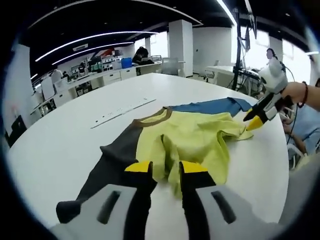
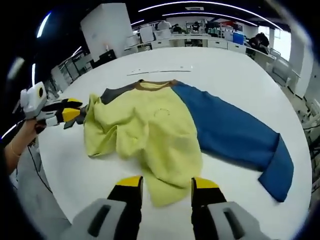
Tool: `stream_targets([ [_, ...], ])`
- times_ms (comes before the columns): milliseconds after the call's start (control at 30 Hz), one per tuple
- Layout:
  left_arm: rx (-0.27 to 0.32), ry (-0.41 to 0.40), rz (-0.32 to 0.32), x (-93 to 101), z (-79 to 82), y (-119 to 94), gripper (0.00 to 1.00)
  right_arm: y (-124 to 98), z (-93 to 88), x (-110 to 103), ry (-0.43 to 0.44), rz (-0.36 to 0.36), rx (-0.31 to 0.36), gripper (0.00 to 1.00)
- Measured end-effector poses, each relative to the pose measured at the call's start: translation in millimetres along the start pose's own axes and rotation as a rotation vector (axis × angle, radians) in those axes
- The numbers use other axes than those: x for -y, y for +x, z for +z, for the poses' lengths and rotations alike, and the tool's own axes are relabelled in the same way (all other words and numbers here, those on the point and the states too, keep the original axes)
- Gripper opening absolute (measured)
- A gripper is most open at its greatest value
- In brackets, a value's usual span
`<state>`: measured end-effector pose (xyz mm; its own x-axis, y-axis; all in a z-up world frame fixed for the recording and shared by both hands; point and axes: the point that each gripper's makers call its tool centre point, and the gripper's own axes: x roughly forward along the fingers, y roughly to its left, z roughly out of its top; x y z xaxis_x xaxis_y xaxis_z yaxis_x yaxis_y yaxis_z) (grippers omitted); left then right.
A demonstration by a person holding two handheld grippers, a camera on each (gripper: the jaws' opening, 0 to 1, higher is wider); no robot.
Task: Fold the garment on the visible template until the final outline fits inside the template.
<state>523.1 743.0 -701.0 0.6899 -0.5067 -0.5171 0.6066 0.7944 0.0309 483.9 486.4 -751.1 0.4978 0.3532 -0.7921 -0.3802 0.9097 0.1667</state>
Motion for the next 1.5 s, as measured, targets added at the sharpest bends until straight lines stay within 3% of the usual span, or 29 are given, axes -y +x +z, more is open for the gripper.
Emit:
stream_targets([
  [300, -0.035, -0.013, -0.012, 11.4, -19.8, 2.7, 0.18, -2.8, -11.7, 0.0, 0.076, -0.025, -0.007, 0.35],
  [700, -0.109, 0.049, 0.004, 10.0, -43.4, 18.7, 0.1, -0.1, -28.5, -1.9, 0.193, -0.066, -0.006, 0.29],
  [967, -0.114, 0.012, 0.006, 6.2, -50.3, 24.9, 0.07, 1.0, -32.5, 1.6, 0.26, -0.159, -0.002, 0.23],
  [1300, -0.112, -0.03, -0.008, 7.8, -53.7, 29.9, 0.0, 4.2, -36.5, 2.8, 0.229, -0.255, -0.056, 0.13],
  [1333, -0.114, -0.028, -0.006, 7.8, -54.0, 30.1, 0.0, 4.4, -36.5, 5.0, 0.19, -0.268, -0.061, 0.11],
  [1500, -0.113, -0.028, -0.004, 7.9, -54.4, 31.6, 0.0, 4.7, -36.1, 5.7, 0.2, -0.277, -0.045, 0.06],
])
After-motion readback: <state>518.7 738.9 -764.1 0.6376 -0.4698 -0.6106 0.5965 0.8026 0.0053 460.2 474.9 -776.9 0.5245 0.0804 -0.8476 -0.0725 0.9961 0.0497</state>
